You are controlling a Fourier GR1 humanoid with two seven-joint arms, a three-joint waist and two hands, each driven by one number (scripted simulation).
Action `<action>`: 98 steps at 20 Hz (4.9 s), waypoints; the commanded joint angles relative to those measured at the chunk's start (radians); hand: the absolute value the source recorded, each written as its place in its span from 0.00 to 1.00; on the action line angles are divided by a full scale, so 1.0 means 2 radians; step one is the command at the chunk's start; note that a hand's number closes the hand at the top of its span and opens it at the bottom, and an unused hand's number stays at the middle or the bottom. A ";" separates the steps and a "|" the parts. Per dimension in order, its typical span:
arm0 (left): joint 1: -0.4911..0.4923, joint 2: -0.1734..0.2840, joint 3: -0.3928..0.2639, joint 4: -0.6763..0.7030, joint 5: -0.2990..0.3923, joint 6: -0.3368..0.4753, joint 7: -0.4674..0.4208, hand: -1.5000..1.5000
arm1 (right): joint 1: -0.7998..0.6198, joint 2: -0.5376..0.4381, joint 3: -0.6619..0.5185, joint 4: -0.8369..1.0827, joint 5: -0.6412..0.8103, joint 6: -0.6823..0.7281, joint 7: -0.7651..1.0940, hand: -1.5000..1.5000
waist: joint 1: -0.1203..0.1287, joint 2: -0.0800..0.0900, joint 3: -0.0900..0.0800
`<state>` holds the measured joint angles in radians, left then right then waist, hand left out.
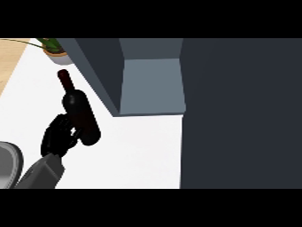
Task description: Pick up the wine, place it into the cabinet and close the cabinet
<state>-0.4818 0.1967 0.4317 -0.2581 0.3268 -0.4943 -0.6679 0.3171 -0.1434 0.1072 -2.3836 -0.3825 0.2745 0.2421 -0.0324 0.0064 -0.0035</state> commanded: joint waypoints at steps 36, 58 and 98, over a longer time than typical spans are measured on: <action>0.091 -0.098 -0.330 -0.449 -0.182 0.419 0.220 1.00 | 0.060 -0.005 -0.004 -0.092 0.002 -0.004 0.013 0.00 | 0.008 -0.005 0.002; -0.131 -0.098 -0.436 -0.233 -0.090 0.585 0.270 1.00 | 0.050 -0.020 -0.060 -0.054 -0.055 0.034 0.004 0.00 | -0.006 0.000 0.001; -0.305 -0.098 -0.416 0.081 -0.044 0.644 0.155 1.00 | 0.067 -0.036 -0.059 -0.019 -0.080 0.093 -0.050 0.00 | -0.040 0.011 0.001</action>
<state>-1.0547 0.0057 -0.3666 -0.1378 0.2766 0.7817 -0.3640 0.4300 -0.1969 0.0040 -2.3511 -0.4549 0.4478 0.1211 -0.1033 0.0254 -0.0013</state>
